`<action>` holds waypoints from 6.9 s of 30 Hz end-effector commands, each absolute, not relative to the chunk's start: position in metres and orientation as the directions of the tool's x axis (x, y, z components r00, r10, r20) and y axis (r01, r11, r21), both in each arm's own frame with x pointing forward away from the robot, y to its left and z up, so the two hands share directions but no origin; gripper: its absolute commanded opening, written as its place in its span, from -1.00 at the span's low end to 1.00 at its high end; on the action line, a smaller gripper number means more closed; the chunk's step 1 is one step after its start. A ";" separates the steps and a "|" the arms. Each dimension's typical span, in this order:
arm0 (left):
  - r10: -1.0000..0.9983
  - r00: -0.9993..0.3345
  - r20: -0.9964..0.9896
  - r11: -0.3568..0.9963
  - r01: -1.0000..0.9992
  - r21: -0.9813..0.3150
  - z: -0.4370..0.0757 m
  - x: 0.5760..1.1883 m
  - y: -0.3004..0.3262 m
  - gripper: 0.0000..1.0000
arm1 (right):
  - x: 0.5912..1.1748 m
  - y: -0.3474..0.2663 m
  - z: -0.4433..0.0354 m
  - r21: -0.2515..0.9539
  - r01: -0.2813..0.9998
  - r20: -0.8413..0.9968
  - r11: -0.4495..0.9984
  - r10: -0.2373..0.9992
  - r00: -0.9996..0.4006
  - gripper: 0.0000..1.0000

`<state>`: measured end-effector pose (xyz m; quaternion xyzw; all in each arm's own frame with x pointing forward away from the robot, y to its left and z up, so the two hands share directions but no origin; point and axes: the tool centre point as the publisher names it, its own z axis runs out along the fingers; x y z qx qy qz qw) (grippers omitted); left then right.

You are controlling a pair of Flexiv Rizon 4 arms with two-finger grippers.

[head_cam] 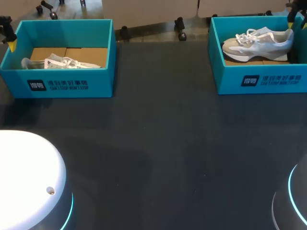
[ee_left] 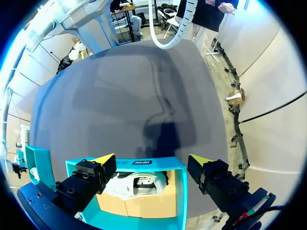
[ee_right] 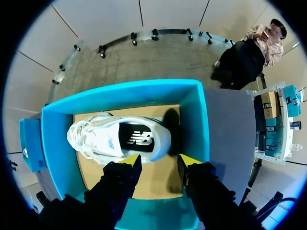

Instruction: Take the shoe out of the shoebox, open the shoe tongue, remove and reinsert the insole, then place the shoe into the shoebox

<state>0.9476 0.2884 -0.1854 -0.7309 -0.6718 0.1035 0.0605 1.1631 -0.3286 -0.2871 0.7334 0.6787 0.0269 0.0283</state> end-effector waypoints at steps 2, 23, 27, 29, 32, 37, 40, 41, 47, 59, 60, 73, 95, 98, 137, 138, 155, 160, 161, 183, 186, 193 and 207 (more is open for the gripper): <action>0.995 0.076 -0.068 -0.089 0.970 -0.227 -0.185 0.947 0.288 1.00 | 1.177 -0.326 -0.300 -0.011 0.997 0.012 -0.076 0.997 0.076 -0.03; 0.995 0.076 -0.068 -0.089 0.970 -0.227 -0.185 0.947 0.288 1.00 | 1.176 -0.332 -0.331 -0.059 0.988 -0.106 -0.145 0.985 0.138 -0.06; 0.995 0.076 -0.068 -0.089 0.970 -0.227 -0.185 0.947 0.288 1.00 | 1.174 -0.336 -0.335 -0.067 0.985 -0.142 -0.159 0.979 0.149 -0.07; 0.995 0.076 -0.068 -0.089 0.970 -0.227 -0.185 0.947 0.288 1.00 | 1.173 -0.337 -0.338 -0.057 0.984 -0.131 -0.167 0.979 0.158 -0.06; 0.995 0.076 -0.068 -0.089 0.970 -0.227 -0.185 0.947 0.288 1.00 | 1.173 -0.340 -0.341 -0.053 0.984 -0.137 -0.169 0.977 0.161 -0.05; 0.995 0.076 -0.068 -0.089 0.970 -0.227 -0.185 0.947 0.288 1.00 | 1.177 -0.344 -0.347 -0.045 0.985 -0.153 -0.169 0.975 0.161 -0.04; 0.995 0.076 -0.068 -0.089 0.970 -0.227 -0.185 0.947 0.288 1.00 | 1.178 -0.347 -0.349 -0.040 0.985 -0.177 -0.168 0.971 0.158 -0.04; 0.995 0.076 -0.068 -0.089 0.970 -0.227 -0.185 0.947 0.288 1.00 | 1.179 -0.348 -0.350 -0.037 0.985 -0.175 -0.169 0.971 0.160 -0.03; 0.995 0.076 -0.068 -0.089 0.970 -0.227 -0.185 0.947 0.288 1.00 | 1.184 -0.347 -0.357 -0.032 0.986 -0.169 -0.163 0.973 0.155 -0.03; 0.995 0.076 -0.068 -0.089 0.970 -0.227 -0.185 0.947 0.288 1.00 | 1.186 -0.343 -0.379 -0.017 0.986 -0.144 -0.168 0.976 0.164 0.00; 0.995 0.076 -0.068 -0.089 0.970 -0.227 -0.185 0.947 0.288 1.00 | 1.187 -0.342 -0.379 -0.018 0.986 -0.145 -0.168 0.976 0.164 0.02; 0.995 0.076 -0.068 -0.089 0.970 -0.227 -0.185 0.947 0.288 1.00 | 1.189 -0.340 -0.386 -0.040 0.986 -0.137 -0.162 0.978 0.156 -0.06; 0.995 0.076 -0.068 -0.089 0.970 -0.227 -0.185 0.947 0.288 1.00 | 1.166 -0.343 -0.341 -0.020 0.984 -0.185 -0.178 0.968 0.172 -1.00; 0.995 0.076 -0.068 -0.089 0.970 -0.227 -0.185 0.947 0.288 1.00 | 1.162 -0.343 -0.327 -0.001 0.984 -0.187 -0.178 0.967 0.175 -1.00; 0.995 0.076 -0.068 -0.089 0.970 -0.227 -0.185 0.947 0.288 1.00 | 1.146 -0.311 -0.196 0.120 0.991 -0.234 -0.065 0.968 0.092 -1.00; 0.995 0.076 -0.068 -0.089 0.970 -0.227 -0.185 0.947 0.288 1.00 | 1.143 -0.309 -0.196 0.114 0.992 -0.236 -0.058 0.968 0.084 -1.00; 0.995 0.076 -0.068 -0.089 0.970 -0.227 -0.185 0.947 0.288 1.00 | 1.090 -0.236 -0.177 0.092 0.994 -0.267 -0.058 0.960 0.081 -1.00; 0.995 0.076 -0.068 -0.089 0.970 -0.227 -0.185 0.947 0.288 1.00 | 1.074 -0.219 -0.177 0.060 0.994 -0.306 -0.086 0.947 0.100 -1.00; 0.995 0.076 -0.068 -0.089 0.970 -0.227 -0.185 0.947 0.288 1.00 | 1.071 -0.216 -0.177 0.064 0.994 -0.306 -0.091 0.946 0.106 -1.00; 0.995 0.076 -0.068 -0.089 0.970 -0.227 -0.185 0.947 0.288 1.00 | 1.004 -0.156 -0.184 0.141 0.981 -0.255 -0.133 0.953 0.166 -1.00; 0.995 0.076 -0.068 -0.089 0.970 -0.227 -0.185 0.947 0.288 1.00 | 0.996 -0.144 -0.187 0.141 0.981 -0.242 -0.132 0.956 0.163 -1.00; 0.995 0.076 -0.068 -0.089 0.970 -0.227 -0.185 0.947 0.288 1.00 | 0.982 -0.126 -0.193 0.149 0.982 -0.200 -0.119 0.968 0.148 -1.00; 0.995 0.076 -0.068 -0.089 0.970 -0.227 -0.185 0.947 0.288 1.00 | 0.981 -0.125 -0.194 0.149 0.982 -0.196 -0.118 0.970 0.147 -1.00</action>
